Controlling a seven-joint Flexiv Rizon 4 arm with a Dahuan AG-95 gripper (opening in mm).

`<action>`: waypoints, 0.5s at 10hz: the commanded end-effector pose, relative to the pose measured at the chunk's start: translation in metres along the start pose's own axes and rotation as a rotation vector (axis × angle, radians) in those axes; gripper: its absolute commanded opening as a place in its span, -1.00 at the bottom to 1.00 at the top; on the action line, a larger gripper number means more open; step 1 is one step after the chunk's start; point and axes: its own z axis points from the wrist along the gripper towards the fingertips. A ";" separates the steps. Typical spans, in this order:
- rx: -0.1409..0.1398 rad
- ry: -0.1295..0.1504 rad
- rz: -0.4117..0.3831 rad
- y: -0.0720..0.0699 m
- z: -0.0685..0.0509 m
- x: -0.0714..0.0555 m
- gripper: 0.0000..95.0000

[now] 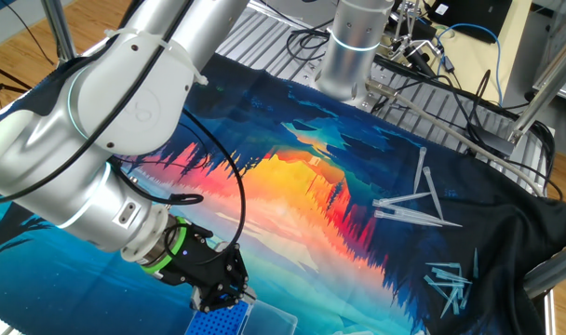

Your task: Insert a small pipette tip into the holder for small pipette tips

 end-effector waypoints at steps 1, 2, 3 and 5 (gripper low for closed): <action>-0.001 0.001 0.001 0.000 0.000 0.000 -1.00; -0.002 0.001 0.002 0.000 0.000 0.000 -1.00; -0.002 0.001 0.002 0.000 0.000 0.000 -1.00; 0.003 0.000 0.013 0.000 0.000 0.000 -1.00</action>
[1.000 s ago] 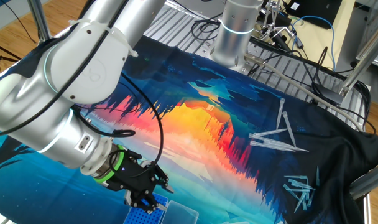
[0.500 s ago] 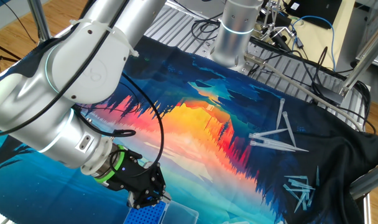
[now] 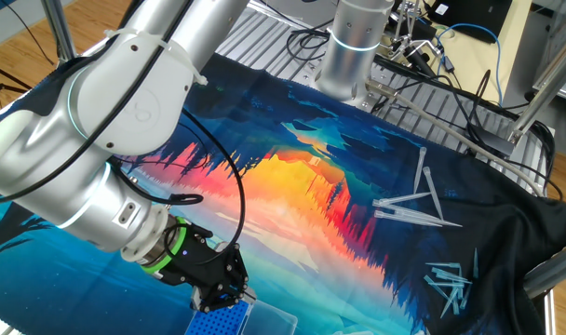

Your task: Insert a small pipette tip into the holder for small pipette tips

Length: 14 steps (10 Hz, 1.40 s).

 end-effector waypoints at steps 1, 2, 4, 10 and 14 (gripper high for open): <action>0.004 0.000 0.004 0.000 0.000 0.000 -1.00; 0.005 -0.002 0.006 0.000 0.000 0.000 -0.60; 0.005 -0.001 0.006 0.000 0.000 0.001 -0.60; 0.005 -0.001 0.006 0.000 0.001 0.001 -0.60; 0.005 -0.001 0.006 0.000 0.001 0.001 -0.60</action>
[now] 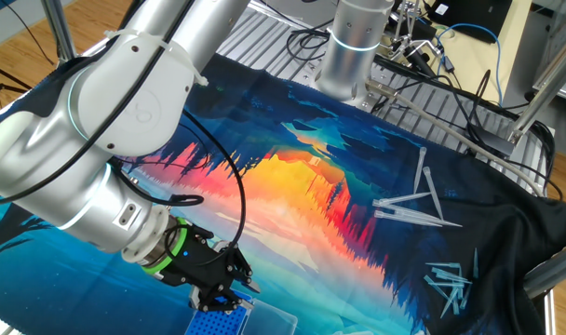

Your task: Insert a small pipette tip into the holder for small pipette tips

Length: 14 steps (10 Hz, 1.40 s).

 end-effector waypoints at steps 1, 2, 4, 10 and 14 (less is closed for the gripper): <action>0.000 0.000 0.000 0.001 0.000 0.000 -0.60; 0.000 0.000 0.000 0.001 0.000 0.000 -0.60; 0.000 0.000 0.000 0.001 0.000 0.000 -0.60; 0.000 0.000 0.000 0.001 0.000 0.000 -0.60; -0.006 0.011 -0.001 -0.003 0.016 0.003 -1.00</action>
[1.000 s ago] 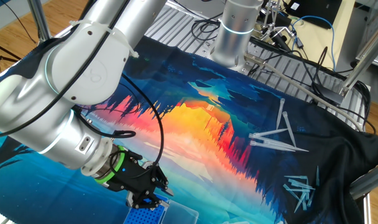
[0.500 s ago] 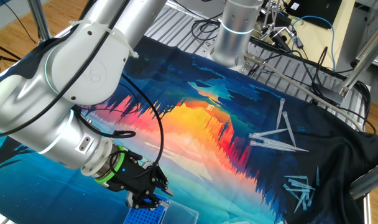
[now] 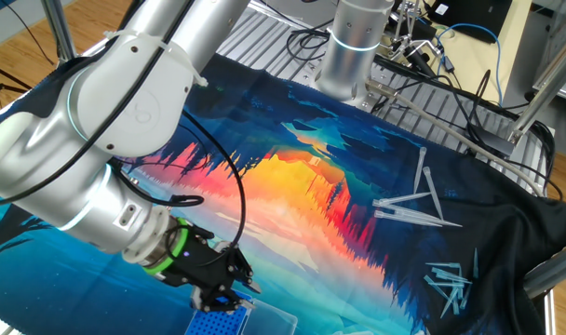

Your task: Insert a small pipette tip into the holder for small pipette tips

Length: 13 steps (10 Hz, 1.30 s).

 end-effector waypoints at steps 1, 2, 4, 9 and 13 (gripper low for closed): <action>-0.001 0.000 0.000 -0.003 0.000 0.001 -1.00; -0.001 0.001 -0.001 -0.002 0.000 0.001 -1.00; 0.000 0.002 -0.001 -0.002 -0.001 0.001 -1.00; 0.009 0.034 0.006 0.000 -0.005 0.001 -1.00; 0.011 0.046 0.003 0.000 -0.008 0.000 -1.00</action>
